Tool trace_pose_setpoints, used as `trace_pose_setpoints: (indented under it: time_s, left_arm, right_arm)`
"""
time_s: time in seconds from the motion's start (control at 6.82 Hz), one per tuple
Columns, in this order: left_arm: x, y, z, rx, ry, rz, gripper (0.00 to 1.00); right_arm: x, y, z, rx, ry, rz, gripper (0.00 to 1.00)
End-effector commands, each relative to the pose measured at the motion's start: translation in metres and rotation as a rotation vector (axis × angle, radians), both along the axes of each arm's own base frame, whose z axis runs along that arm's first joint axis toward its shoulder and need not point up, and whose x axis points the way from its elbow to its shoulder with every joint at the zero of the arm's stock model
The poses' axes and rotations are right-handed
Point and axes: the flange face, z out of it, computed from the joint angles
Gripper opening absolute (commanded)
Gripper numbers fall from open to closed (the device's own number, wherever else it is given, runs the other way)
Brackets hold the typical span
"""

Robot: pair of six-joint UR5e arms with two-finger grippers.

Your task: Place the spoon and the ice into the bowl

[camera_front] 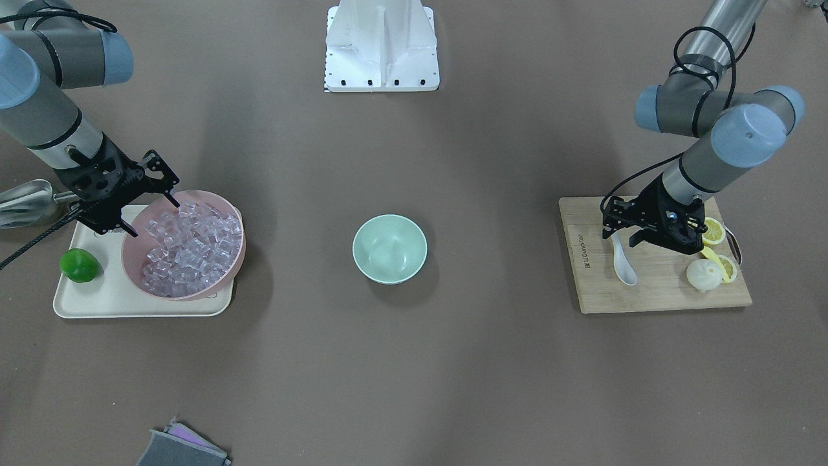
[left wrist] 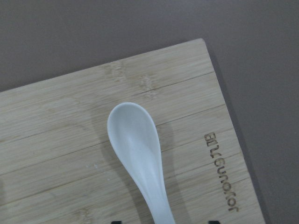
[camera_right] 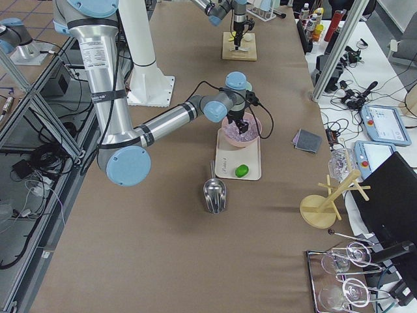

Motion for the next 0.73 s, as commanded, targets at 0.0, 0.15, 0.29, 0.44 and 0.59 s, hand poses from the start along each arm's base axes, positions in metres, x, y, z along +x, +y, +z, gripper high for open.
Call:
trace_pose_setpoints:
  time_s: [0.0,0.15,0.29,0.44,0.59]
  left_arm:
    - [0.0051,-0.0005,0.0079,-0.012,-0.011,0.006,0.52]
    - [0.0052,-0.0004,0.0077,-0.011,-0.009,0.007,0.5]
    - [0.0051,-0.0005,0.0079,-0.013,-0.011,0.005,0.45]
    - [0.0049,-0.0002,0.0048,-0.012,-0.007,0.002,0.13]
    - [0.0051,-0.0003,0.0022,-0.019,-0.002,-0.004,0.0]
  right_arm:
    - [-0.0019,0.0006,-0.0008,0.003,0.0,-0.001,0.83]
    - [-0.002,0.0004,-0.0003,0.003,0.0,-0.001,0.83]
    - [-0.0022,0.0002,0.0003,0.003,0.0,-0.001,0.83]
    - [-0.0023,0.0003,-0.0002,0.005,-0.003,-0.002,0.83]
    - [-0.0023,0.0003,-0.0002,0.005,-0.003,-0.002,0.83]
